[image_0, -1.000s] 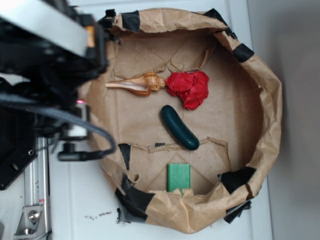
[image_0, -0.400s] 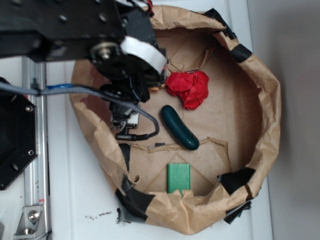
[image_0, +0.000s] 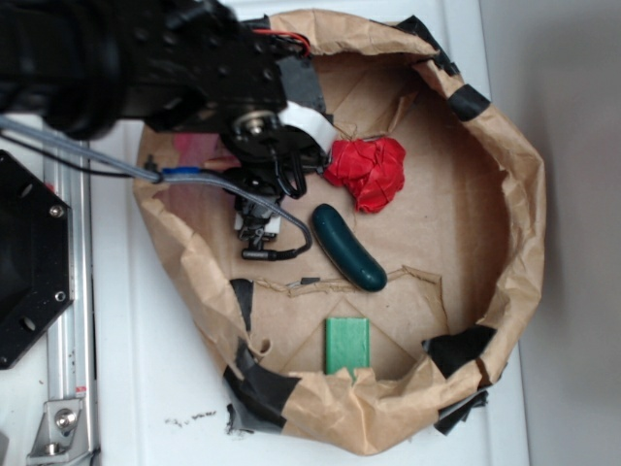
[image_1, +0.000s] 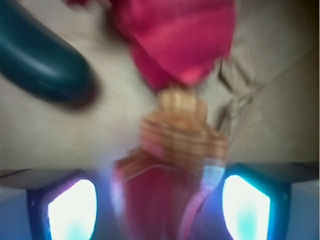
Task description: Grab the shell.
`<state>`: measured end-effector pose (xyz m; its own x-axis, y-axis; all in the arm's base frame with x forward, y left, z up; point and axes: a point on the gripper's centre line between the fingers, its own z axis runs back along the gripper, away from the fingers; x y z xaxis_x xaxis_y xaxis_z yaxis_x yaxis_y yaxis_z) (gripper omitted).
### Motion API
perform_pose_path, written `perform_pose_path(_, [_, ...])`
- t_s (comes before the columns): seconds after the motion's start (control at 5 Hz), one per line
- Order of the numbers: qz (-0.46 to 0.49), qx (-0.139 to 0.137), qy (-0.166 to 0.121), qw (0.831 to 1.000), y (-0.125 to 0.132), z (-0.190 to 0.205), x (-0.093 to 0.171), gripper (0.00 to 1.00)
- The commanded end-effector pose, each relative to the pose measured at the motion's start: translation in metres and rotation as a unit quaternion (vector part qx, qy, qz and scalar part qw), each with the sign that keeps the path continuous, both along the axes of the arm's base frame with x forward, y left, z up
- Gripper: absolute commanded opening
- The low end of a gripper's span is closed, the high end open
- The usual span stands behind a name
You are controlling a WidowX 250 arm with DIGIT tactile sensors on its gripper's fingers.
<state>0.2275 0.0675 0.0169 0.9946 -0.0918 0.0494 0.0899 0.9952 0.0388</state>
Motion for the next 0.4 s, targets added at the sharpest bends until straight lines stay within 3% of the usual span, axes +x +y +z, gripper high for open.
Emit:
perform_pose_path(0.0, [0.022, 0.029, -0.049, 0.998, 0.0051, 0.0252, 0.0258, 0.00])
perform_pose_path(0.2, [0.022, 0.034, -0.051, 0.998, 0.0045, 0.0278, 0.0297, 0.00])
